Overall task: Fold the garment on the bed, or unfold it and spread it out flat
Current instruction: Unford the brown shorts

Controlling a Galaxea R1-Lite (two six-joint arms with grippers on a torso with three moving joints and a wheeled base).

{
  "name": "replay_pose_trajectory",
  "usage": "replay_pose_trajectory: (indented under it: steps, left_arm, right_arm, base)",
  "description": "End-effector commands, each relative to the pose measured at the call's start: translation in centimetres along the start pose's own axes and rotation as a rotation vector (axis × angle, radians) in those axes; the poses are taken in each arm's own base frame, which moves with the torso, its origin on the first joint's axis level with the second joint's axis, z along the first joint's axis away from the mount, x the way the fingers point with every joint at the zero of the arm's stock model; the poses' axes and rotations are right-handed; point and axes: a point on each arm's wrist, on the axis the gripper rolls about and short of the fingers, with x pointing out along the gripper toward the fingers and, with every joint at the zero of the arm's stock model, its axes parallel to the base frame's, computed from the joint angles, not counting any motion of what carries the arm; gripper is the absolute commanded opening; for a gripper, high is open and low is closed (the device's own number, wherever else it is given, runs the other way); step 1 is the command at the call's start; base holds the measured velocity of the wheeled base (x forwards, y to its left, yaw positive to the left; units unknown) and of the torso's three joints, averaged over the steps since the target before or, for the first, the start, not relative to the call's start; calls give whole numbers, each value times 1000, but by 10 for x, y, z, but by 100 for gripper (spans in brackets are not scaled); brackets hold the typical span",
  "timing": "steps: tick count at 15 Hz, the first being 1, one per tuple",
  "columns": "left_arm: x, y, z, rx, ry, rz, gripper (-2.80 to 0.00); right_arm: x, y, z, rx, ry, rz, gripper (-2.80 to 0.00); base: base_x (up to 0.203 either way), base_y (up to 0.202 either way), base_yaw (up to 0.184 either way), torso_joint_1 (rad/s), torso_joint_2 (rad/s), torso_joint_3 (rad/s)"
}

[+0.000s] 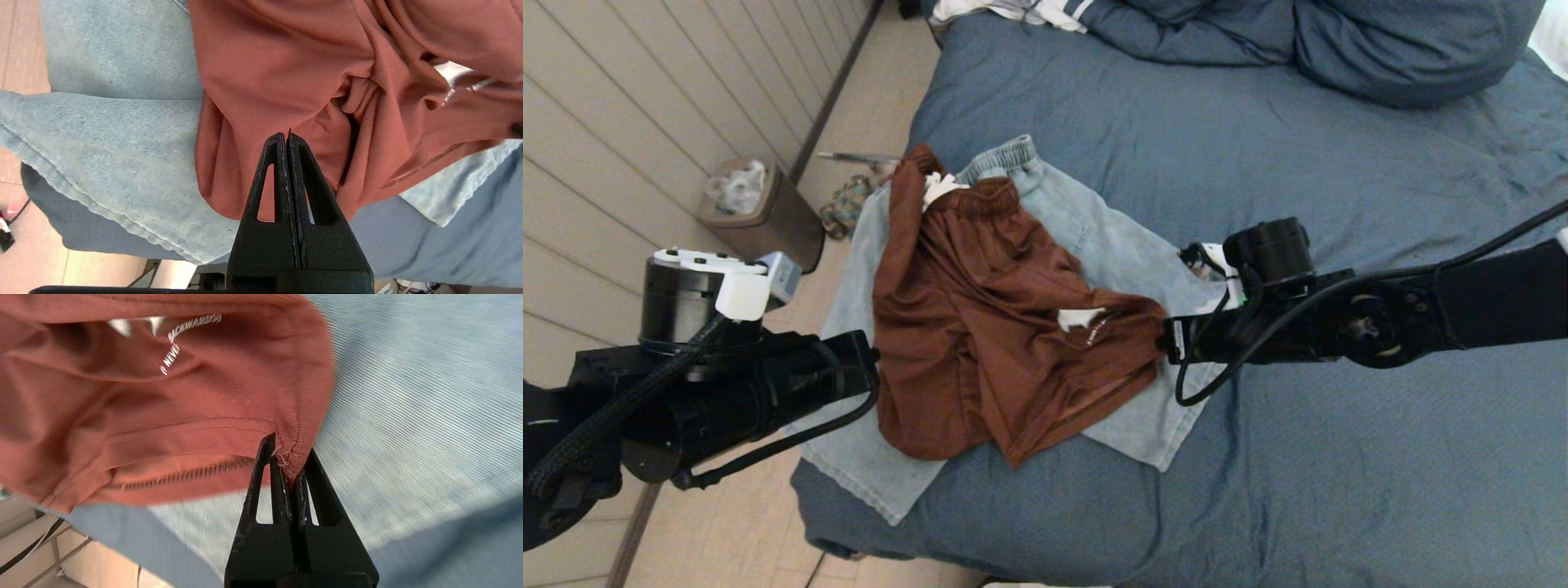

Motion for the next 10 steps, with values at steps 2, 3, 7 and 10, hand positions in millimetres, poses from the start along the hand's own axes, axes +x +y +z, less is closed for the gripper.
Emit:
replay_pose_trajectory:
  steps: [2, 3, 7, 10]
  left_arm:
    - [-4, 0, -7, 5, 16, -5, -280]
    - [-5, -2, -9, 8, 13, -19, -280]
    - [-8, -10, -16, 22, 18, -59, -280]
    - [-9, -12, -18, 26, 27, -67, -280]
  right_arm:
    - [-62, -19, 8, 7, -90, -61, -280]
    - [-77, -37, 8, 15, -104, -114, -280]
    - [-118, -100, -2, 81, -77, -317, -280]
    - [-140, -149, -25, 132, -31, -424, -280]
  base:
    - [0, 0, 0, 0, 0, 0]
    - [0, 0, 0, 0, 0, 0]
    - [0, 0, 0, 0, 0, 0]
    - [0, 0, 0, 0, 0, 0]
